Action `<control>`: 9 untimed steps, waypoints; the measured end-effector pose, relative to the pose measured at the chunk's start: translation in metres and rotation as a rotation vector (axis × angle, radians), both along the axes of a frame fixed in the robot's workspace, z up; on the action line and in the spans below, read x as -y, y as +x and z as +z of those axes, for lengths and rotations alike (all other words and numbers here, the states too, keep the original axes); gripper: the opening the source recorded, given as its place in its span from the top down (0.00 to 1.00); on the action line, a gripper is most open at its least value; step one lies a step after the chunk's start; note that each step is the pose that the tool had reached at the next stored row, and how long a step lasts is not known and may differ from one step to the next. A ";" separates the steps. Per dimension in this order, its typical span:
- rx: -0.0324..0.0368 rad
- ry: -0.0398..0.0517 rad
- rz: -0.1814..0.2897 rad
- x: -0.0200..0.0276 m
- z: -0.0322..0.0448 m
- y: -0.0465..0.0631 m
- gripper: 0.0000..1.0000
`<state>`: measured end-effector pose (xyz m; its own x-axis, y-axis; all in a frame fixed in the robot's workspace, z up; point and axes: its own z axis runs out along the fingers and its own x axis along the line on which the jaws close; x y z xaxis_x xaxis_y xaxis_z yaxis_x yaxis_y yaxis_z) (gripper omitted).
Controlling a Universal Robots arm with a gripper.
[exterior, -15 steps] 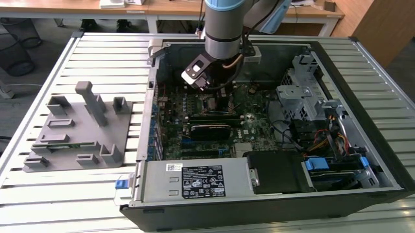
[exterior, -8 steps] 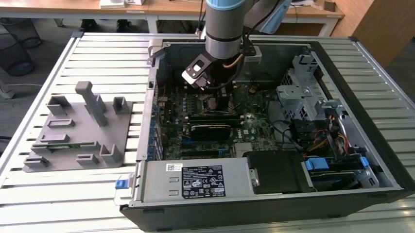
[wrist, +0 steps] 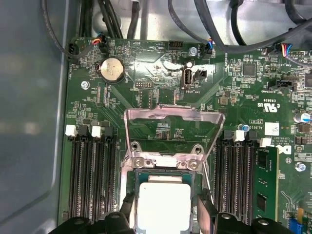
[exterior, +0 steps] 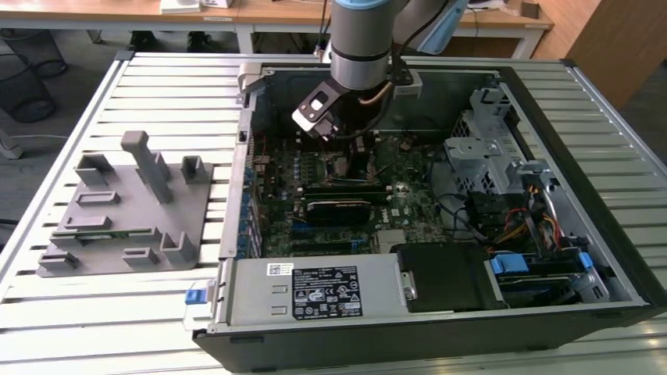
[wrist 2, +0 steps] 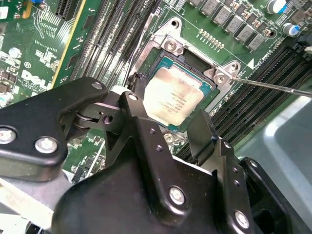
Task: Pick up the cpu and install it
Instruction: 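Place the cpu into insertion slot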
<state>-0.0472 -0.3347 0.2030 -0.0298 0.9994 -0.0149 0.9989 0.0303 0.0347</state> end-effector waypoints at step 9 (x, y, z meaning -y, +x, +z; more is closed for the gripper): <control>0.0000 -0.0006 0.000 -0.0001 0.0065 0.000 0.70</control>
<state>-0.0472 -0.3346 0.2095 -0.0297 0.9994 -0.0154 0.9989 0.0302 0.0347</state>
